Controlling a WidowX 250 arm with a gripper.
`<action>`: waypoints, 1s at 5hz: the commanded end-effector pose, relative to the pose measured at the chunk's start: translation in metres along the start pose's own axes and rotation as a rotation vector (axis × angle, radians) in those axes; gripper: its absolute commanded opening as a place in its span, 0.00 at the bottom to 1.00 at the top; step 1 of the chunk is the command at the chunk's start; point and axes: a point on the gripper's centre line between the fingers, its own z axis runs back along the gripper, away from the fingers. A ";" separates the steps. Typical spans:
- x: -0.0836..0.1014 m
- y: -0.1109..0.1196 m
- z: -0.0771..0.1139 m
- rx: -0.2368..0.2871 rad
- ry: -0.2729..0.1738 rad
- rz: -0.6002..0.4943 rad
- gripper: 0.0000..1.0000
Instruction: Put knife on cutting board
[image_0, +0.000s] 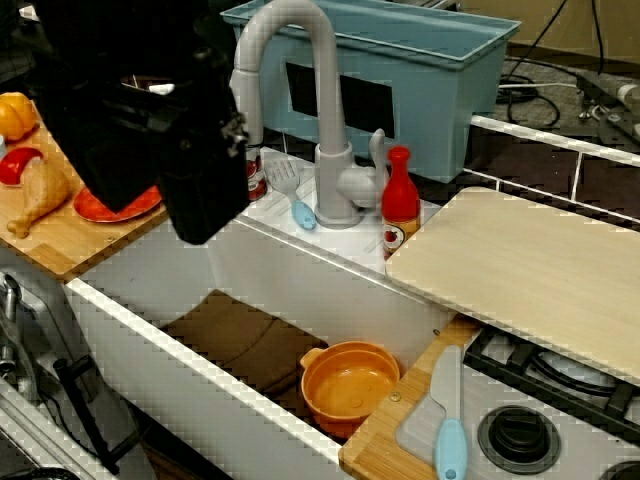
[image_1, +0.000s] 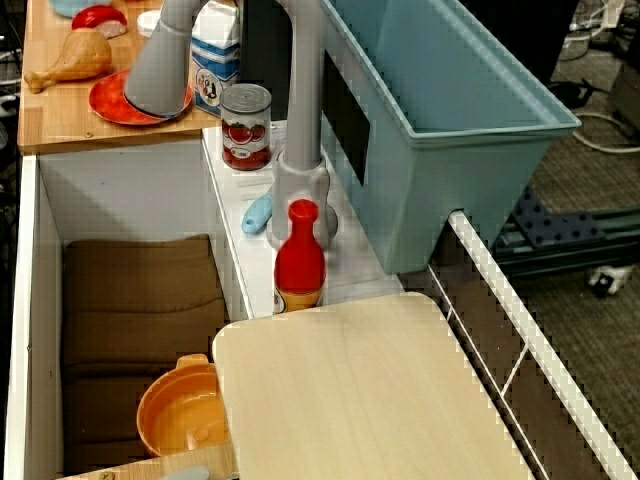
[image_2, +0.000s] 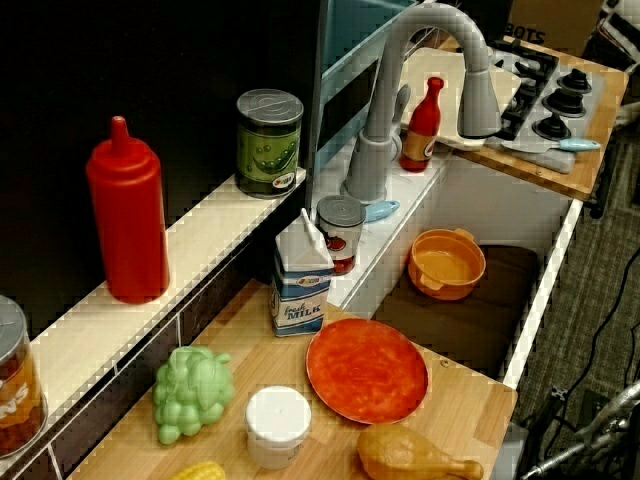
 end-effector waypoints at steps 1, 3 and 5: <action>0.000 0.000 0.000 0.000 0.000 0.000 1.00; 0.013 -0.032 -0.073 0.067 0.076 -0.036 1.00; 0.028 -0.052 -0.130 0.089 0.110 0.027 1.00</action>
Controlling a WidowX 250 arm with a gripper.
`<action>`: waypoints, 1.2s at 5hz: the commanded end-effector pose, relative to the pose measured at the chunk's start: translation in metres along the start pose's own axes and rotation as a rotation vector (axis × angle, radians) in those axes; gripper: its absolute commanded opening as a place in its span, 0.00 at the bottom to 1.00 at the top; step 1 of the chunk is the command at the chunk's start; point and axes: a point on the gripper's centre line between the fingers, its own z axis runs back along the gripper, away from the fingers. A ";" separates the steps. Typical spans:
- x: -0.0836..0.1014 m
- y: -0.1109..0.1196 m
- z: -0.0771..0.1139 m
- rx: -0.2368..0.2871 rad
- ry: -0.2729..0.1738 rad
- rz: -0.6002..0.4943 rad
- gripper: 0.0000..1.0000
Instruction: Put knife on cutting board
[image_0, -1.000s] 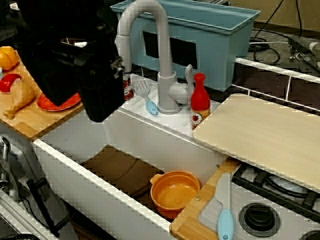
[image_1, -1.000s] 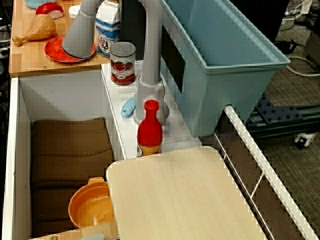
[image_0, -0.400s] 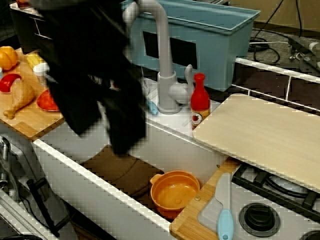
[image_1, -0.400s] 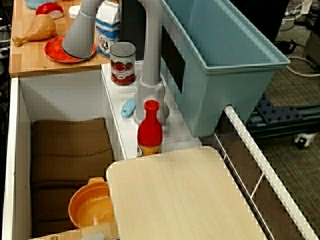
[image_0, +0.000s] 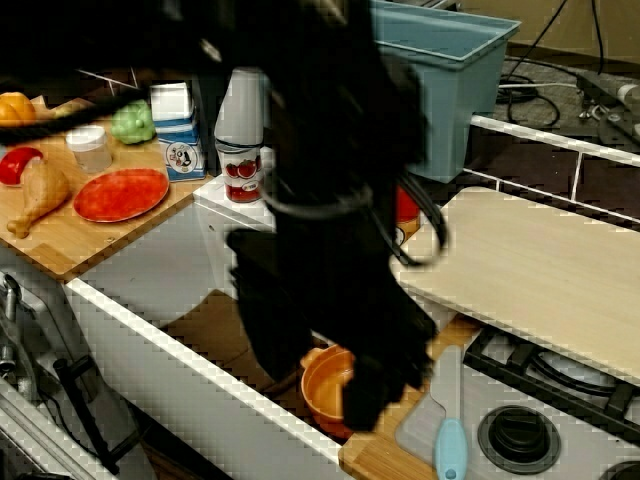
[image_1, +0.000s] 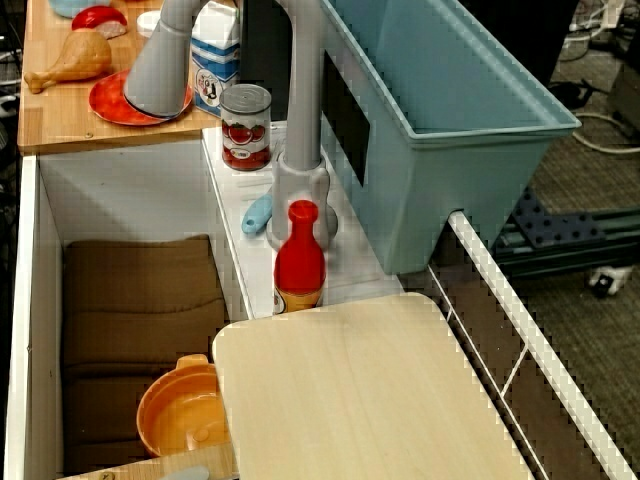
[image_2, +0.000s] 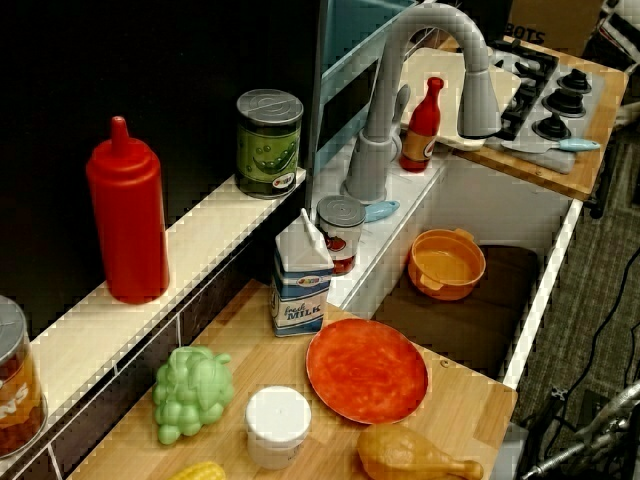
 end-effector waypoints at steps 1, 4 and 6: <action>0.023 -0.016 -0.042 -0.010 0.011 0.072 1.00; 0.047 -0.026 -0.077 -0.039 0.033 0.082 1.00; 0.074 -0.021 -0.076 -0.108 0.046 0.180 1.00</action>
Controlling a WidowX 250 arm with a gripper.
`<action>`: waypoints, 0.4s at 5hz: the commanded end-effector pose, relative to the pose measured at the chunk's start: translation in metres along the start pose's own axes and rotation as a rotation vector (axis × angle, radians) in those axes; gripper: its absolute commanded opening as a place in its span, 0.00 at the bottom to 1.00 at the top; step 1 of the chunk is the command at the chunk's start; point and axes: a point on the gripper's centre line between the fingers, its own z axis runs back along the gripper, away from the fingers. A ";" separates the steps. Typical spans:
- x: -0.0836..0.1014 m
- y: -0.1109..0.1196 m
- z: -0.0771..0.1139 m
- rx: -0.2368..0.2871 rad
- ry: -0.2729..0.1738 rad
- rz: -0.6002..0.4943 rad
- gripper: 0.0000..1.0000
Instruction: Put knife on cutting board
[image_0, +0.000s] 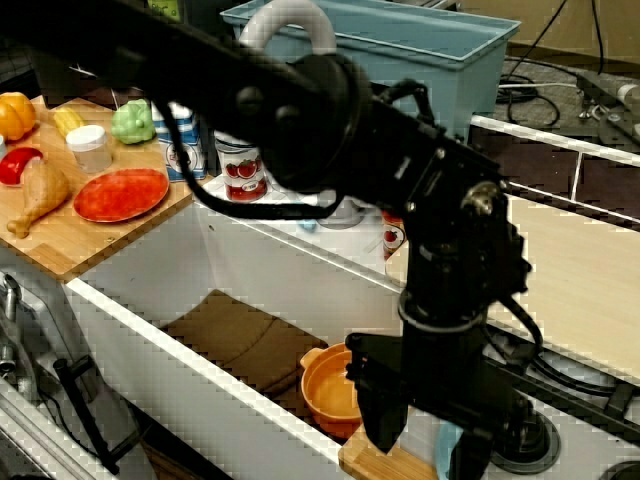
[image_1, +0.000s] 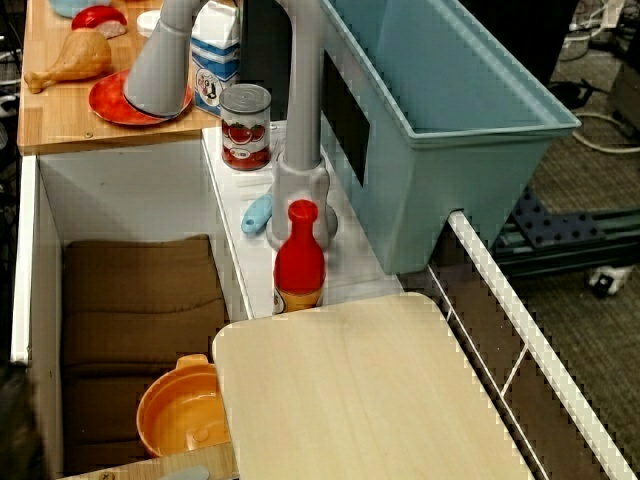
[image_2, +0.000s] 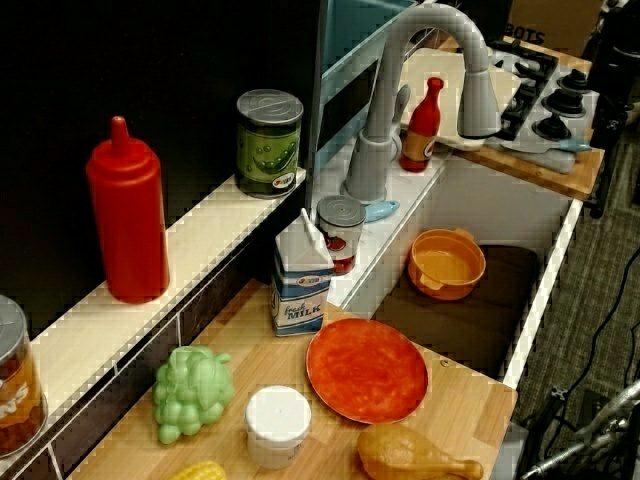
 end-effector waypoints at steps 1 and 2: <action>0.025 0.002 0.013 -0.070 -0.021 0.070 1.00; 0.026 0.004 0.010 -0.080 -0.024 0.088 1.00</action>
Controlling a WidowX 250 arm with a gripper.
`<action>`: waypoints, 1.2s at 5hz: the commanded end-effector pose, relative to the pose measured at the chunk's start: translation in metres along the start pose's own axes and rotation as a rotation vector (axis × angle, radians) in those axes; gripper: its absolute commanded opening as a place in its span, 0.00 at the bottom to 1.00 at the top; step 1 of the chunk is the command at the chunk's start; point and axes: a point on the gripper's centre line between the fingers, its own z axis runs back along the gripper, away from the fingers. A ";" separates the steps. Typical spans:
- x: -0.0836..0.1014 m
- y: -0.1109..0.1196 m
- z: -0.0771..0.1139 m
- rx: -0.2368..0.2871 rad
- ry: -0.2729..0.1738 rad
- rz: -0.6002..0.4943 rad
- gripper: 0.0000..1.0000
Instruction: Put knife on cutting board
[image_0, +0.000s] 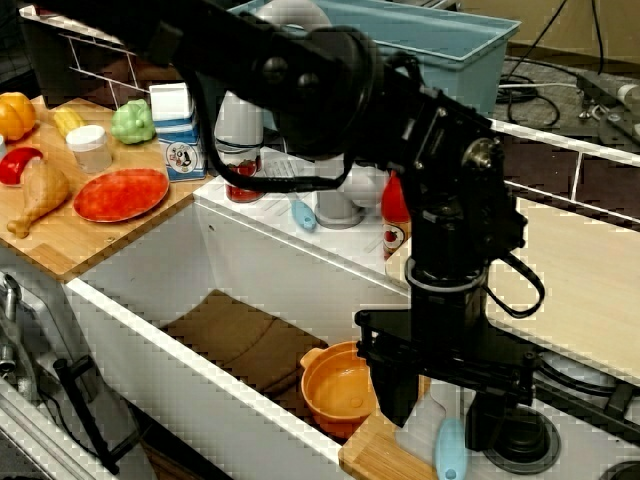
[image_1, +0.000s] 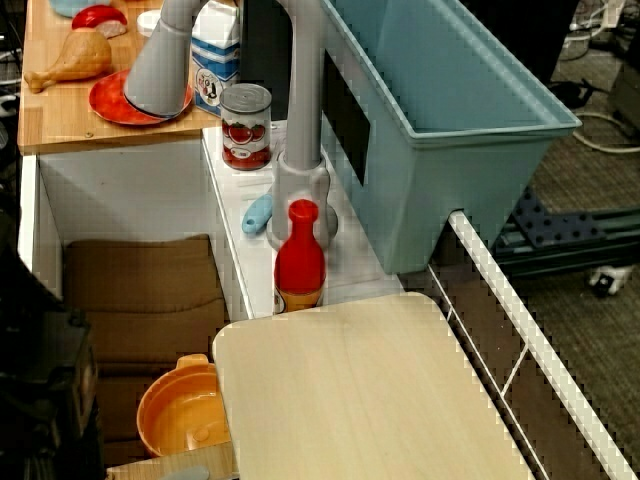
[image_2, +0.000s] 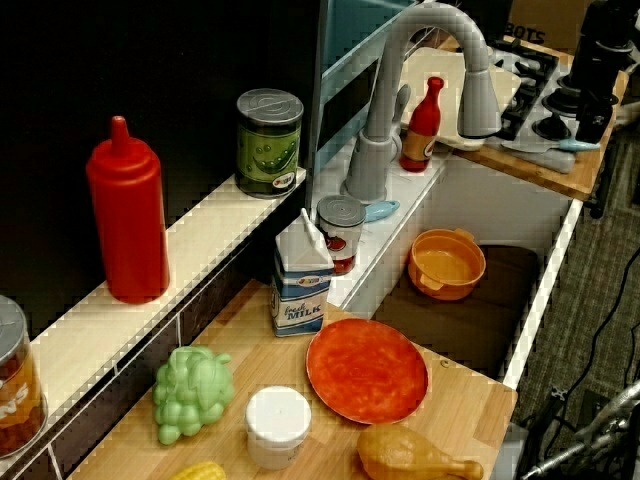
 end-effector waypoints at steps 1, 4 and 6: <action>0.007 -0.001 0.000 -0.021 -0.055 0.036 1.00; 0.013 -0.004 -0.013 -0.078 -0.133 0.148 1.00; 0.018 -0.003 -0.014 -0.079 -0.171 0.201 1.00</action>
